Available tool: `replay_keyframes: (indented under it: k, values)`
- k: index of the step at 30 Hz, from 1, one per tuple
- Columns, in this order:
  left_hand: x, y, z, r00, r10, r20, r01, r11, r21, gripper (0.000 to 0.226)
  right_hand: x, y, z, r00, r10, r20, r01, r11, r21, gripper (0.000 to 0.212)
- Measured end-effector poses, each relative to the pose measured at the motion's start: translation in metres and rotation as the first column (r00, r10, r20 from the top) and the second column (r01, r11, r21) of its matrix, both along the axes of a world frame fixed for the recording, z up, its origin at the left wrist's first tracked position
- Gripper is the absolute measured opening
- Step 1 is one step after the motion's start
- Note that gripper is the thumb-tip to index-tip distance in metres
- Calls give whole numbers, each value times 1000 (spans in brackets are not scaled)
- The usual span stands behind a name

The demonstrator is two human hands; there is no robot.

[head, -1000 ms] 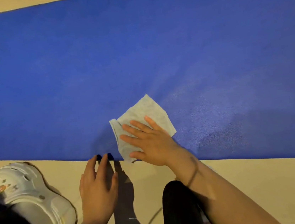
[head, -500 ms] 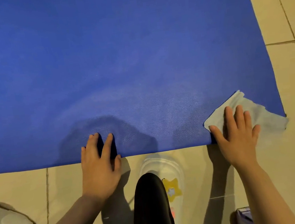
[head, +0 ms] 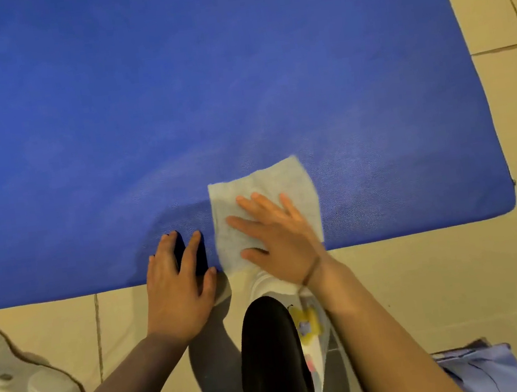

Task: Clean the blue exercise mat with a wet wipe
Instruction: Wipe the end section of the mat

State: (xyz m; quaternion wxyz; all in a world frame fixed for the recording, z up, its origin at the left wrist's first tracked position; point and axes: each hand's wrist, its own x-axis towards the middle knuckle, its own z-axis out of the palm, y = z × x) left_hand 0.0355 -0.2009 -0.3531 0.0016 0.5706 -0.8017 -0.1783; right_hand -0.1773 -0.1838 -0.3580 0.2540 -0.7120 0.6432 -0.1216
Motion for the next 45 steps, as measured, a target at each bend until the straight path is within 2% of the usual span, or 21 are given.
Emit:
replay_keyframes:
  k: [3, 4, 7, 10, 12, 14, 16, 18, 20, 25, 28, 33, 39, 41, 45]
  values:
    - [1, -1, 0, 1000, -4, -1, 4, 1000, 6, 64, -62, 32, -9, 955, -285, -81, 289, 956, 40, 61]
    - [2, -2, 0, 1000, -5, -2, 5, 1000, 7, 64, -85, 47, -8, 911, -395, -120, 404, 913, 59, 64]
    - [5, -3, -1, 1000, -7, -13, 7, 1000, -3, 64, -139, 86, -4, 691, -686, -227, 706, 709, 5, 71]
    - [5, -1, -2, 1000, -4, -22, 4, 1000, -20, 63, -144, 93, -7, 566, -780, -267, 806, 592, -19, 74]
    - [3, 1, -4, 1000, -6, -23, 5, 1000, -28, 62, -126, 81, -8, 530, -802, -274, 833, 553, -10, 74]
    - [1, 2, -3, 999, 2, -32, -3, 1000, -23, 61, -102, 67, -11, 573, -780, -251, 806, 592, -2, 74]
    - [-1, 2, -2, 999, 9, -37, -10, 1000, -12, 61, -71, 54, -11, 684, -697, -217, 711, 703, -17, 68]
    - [0, 1, -1, 1000, 4, -30, -4, 1000, -7, 60, -38, 41, -13, 823, -533, -196, 535, 843, -46, 59]
    - [2, -1, -1, 1000, -9, -20, 9, 1000, -2, 60, -15, 28, -15, 915, -358, -187, 352, 934, -65, 53]
    - [3, -3, -3, 1000, -11, -7, 11, 1000, 10, 60, -32, 24, -16, 971, -188, -150, 185, 982, -31, 57]
    - [2, -3, 1, 1000, -14, -8, 14, 1000, 26, 61, -54, 26, -16, 966, -195, -169, 186, 980, -68, 62]
    - [2, -8, 7, 1000, -21, 21, 19, 997, 77, 69, -100, 23, -15, 842, -485, -237, 481, 873, -77, 68]
    - [-1, -14, 9, 995, -65, 79, 61, 997, 57, 79, -102, 20, -16, 823, -506, -258, 506, 860, -73, 70]
    - [-2, -23, 9, 986, -121, 115, 117, 992, 42, 85, -102, 21, -17, 820, -516, -248, 515, 854, -77, 69]
    - [-1, -48, 7, 925, -338, 175, 324, 940, 103, 92, -99, 20, -18, 807, -542, -234, 532, 839, -109, 66]
